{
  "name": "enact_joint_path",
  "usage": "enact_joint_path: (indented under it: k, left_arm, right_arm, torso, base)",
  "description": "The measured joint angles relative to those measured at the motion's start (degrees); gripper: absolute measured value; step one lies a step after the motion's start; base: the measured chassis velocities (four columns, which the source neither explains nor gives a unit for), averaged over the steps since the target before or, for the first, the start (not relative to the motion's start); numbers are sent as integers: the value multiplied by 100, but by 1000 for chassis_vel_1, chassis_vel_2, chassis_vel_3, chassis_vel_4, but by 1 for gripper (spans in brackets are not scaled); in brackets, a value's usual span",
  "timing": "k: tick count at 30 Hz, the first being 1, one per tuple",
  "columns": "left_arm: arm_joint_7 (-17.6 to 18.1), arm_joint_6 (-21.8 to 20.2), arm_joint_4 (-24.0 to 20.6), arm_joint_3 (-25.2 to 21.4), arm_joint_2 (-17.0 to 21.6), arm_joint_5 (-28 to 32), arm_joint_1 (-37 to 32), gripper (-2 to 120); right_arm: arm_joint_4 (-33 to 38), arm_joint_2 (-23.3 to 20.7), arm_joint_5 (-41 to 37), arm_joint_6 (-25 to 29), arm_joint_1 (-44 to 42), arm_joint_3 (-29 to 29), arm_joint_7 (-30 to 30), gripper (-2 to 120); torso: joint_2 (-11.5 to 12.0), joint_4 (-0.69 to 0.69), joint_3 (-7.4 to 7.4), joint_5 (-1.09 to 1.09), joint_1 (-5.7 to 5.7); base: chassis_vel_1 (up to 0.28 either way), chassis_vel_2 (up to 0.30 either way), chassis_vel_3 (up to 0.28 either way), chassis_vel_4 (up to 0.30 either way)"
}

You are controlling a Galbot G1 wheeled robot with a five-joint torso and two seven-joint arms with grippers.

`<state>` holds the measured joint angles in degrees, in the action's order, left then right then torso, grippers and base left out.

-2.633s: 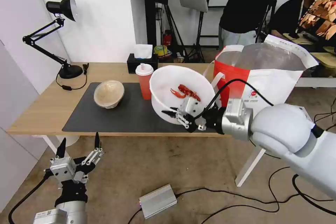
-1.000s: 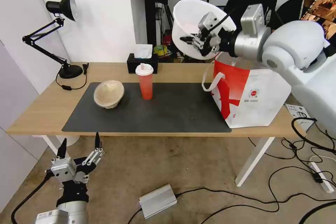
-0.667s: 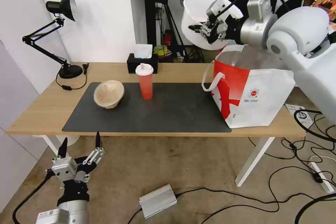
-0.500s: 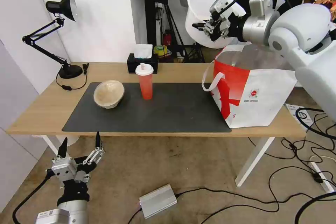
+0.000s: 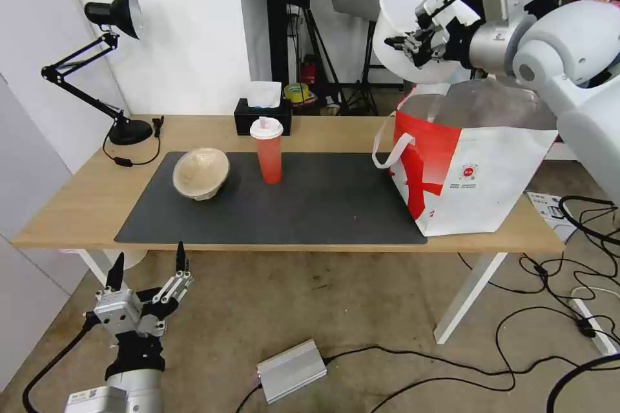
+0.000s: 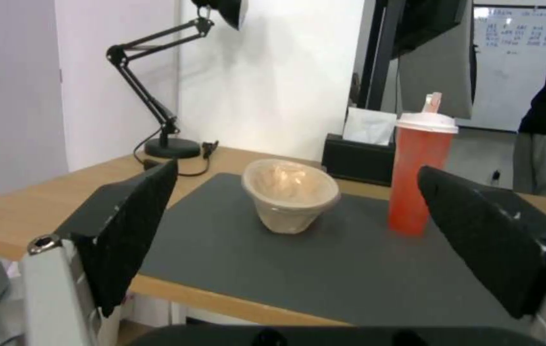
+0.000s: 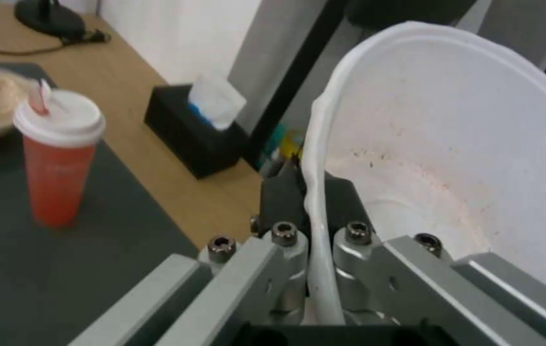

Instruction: Pick up the trash from the table and place it into the takeout bag.

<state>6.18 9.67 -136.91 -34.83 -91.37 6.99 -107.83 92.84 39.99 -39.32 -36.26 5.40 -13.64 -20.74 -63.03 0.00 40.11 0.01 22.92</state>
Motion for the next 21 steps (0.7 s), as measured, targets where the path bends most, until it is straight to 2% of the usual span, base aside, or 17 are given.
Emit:
enact_joint_path:
  k: [21]
  left_arm:
    - [0, 0, -6, -3, 3, -1, -40, 100]
  right_arm:
    - [-67, -138, 139, 14, -1233, 712, 34, 0]
  torso:
    - [0, 0, -1, -1, 0]
  base:
    - [0, 0, 0, 0]
